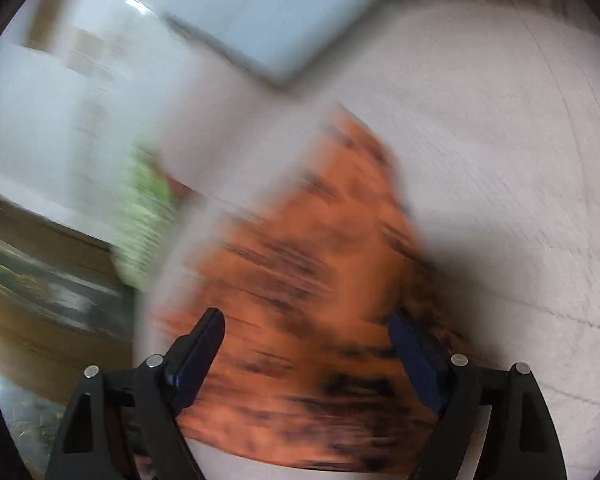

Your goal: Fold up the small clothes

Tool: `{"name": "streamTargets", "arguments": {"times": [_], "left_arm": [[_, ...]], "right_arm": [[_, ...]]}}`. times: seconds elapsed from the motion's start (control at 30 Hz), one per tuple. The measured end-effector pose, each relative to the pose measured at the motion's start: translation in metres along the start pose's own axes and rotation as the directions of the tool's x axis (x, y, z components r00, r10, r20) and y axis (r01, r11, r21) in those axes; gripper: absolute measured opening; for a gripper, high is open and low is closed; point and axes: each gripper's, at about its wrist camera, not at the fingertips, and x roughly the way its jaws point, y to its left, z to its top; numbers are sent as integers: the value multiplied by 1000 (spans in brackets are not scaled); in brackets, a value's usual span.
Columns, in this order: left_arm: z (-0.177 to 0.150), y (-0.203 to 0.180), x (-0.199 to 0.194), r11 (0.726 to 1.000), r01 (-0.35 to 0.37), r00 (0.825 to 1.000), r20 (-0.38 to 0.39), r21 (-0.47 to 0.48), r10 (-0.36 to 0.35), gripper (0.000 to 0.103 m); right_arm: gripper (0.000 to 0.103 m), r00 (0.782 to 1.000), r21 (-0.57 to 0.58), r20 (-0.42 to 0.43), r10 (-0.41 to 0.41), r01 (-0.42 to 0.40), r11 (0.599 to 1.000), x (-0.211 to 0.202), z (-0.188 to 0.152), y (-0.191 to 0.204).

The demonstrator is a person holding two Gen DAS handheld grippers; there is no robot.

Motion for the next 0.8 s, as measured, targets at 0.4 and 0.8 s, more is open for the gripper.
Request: {"name": "streamTargets", "arguments": {"times": [0.4, 0.8], "left_arm": [[-14, 3, -24, 995, 66, 998, 15, -80, -65, 74], [-13, -14, -26, 991, 115, 993, 37, -62, -113, 74]], "right_arm": [[80, 996, -71, -92, -3, -3, 997, -38, -111, 18], [81, 999, 229, 15, -34, 30, 973, -45, -101, -38]]}}
